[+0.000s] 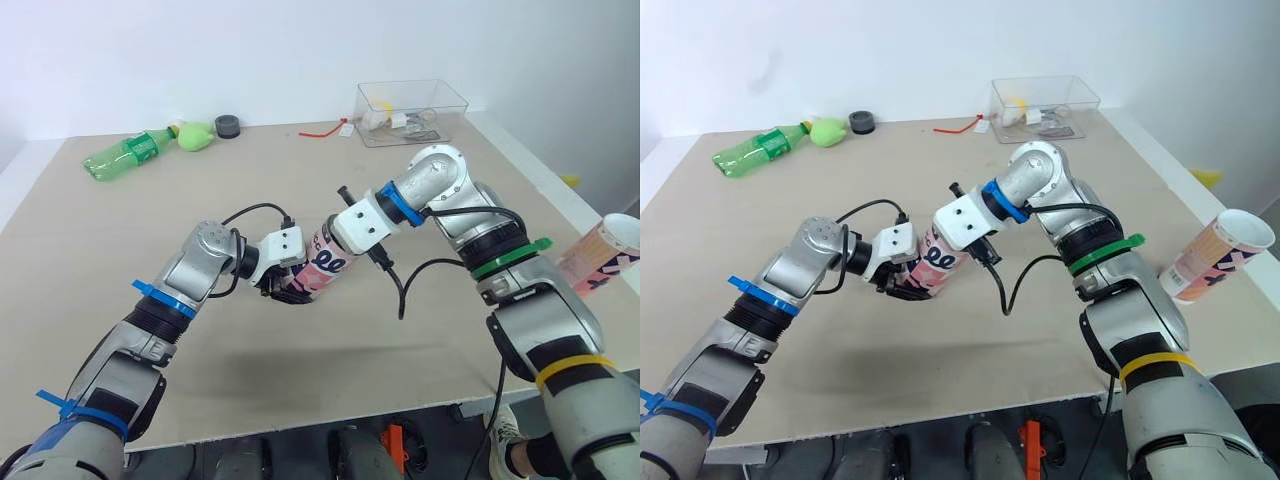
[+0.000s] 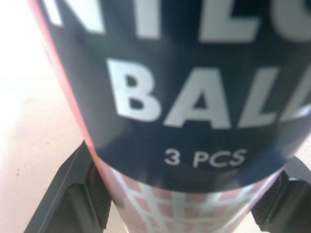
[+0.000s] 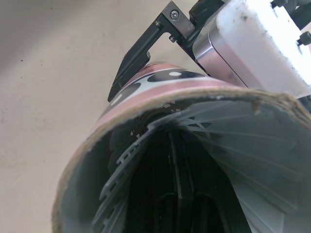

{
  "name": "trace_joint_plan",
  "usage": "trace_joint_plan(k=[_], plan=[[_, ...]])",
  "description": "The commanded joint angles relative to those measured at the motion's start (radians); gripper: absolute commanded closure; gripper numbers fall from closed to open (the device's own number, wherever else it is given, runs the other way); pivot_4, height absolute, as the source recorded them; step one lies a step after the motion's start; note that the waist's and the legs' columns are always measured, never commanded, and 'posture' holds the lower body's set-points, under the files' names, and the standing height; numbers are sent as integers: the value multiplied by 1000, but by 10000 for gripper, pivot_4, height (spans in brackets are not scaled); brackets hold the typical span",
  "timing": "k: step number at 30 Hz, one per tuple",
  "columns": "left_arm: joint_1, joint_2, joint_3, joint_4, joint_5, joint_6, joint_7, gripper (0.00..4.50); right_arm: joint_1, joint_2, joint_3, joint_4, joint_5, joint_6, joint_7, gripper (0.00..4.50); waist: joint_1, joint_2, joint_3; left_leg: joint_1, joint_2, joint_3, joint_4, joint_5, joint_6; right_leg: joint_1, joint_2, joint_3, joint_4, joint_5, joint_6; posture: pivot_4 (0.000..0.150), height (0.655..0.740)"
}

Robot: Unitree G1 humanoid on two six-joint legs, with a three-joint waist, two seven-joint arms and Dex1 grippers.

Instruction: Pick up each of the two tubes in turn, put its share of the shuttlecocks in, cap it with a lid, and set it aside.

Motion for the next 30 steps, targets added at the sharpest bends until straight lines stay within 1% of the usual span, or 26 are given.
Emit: trace_joint_plan(k=[1,6,9,11,17,20,23,25,27,30], plan=[[-10,-9,-3,-31,-6,-9,1,13947,-5,38,24,14,-4,-24,40,44409,0,0,0,0,0,0,0,0,0,0,0,0,0,0,0,1500,7400],[-2,-8,-3,-16,-5,-20,8,13947,-23,27,6,-11,63,-2,47,44409,0,0,0,2,1,-1,0,1,-1,-1,2,0,6,-2,-4,1500,7400],[3,-7,-3,-13,-4,-24,8,13947,-42,2,-18,-31,121,42,47,44409,0,0,0,2,0,-1,0,1,-1,-1,1,0,9,-3,-5,1500,7400],[4,-5,-2,-9,-5,-26,7,13947,-48,-15,-57,-60,198,120,47,44409,0,0,0,2,0,-2,0,1,-1,-1,0,0,10,-3,-6,1500,7400],[6,0,2,10,-2,-38,9,13947,-65,-109,-131,-113,329,250,47,44409,1,0,0,1,0,-2,0,0,-1,-2,-2,0,10,-3,-7,1500,7400],[9,3,4,17,-1,-46,10,13947,-39,-177,-187,-134,365,299,47,44409,1,-1,1,1,-1,-2,0,0,-1,-2,-3,-1,10,-3,-6,1500,7400],[22,-2,21,34,-3,-70,37,13947,16,-240,-315,-159,456,439,-7,44409,1,-1,1,1,-1,-2,0,0,-1,-2,-3,0,10,-4,-6,1500,7400],[33,-7,31,43,-7,-82,55,13947,59,-266,-366,-179,484,485,-43,44409,2,-1,1,1,-1,-2,0,0,-1,-2,-3,0,10,-4,-6,1500,7400],[50,-17,46,49,-13,-102,81,13947,138,-283,-430,-233,515,549,-102,44409,2,-1,1,1,-1,-3,0,0,-1,-1,-4,-1,10,-4,-7,1500,7400],[88,-61,94,69,-37,-168,156,13947,305,-277,-529,-351,559,628,-229,44409,3,-1,1,1,-1,-3,0,0,-1,0,-4,-1,10,-4,-5,1500,7400]])
